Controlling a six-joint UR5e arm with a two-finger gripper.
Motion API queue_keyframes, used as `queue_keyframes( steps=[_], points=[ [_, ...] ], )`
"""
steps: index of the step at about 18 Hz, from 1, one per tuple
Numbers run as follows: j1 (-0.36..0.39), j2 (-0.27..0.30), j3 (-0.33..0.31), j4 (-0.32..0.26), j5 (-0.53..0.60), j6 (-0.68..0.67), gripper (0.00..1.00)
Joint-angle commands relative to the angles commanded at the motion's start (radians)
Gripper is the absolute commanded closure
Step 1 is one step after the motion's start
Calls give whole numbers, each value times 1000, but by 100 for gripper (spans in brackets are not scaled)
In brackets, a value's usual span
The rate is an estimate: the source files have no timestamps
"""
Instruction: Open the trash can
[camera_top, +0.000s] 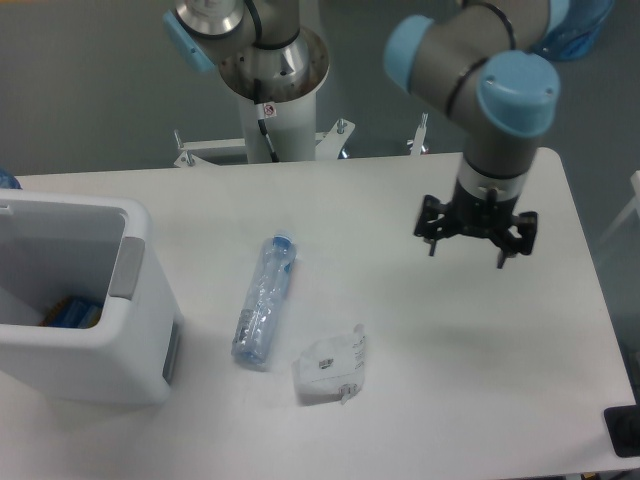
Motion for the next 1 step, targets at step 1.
queue_keyframes(
  steps=[1],
  points=[
    [0, -2, -5, 0, 0, 0, 0]
  ],
)
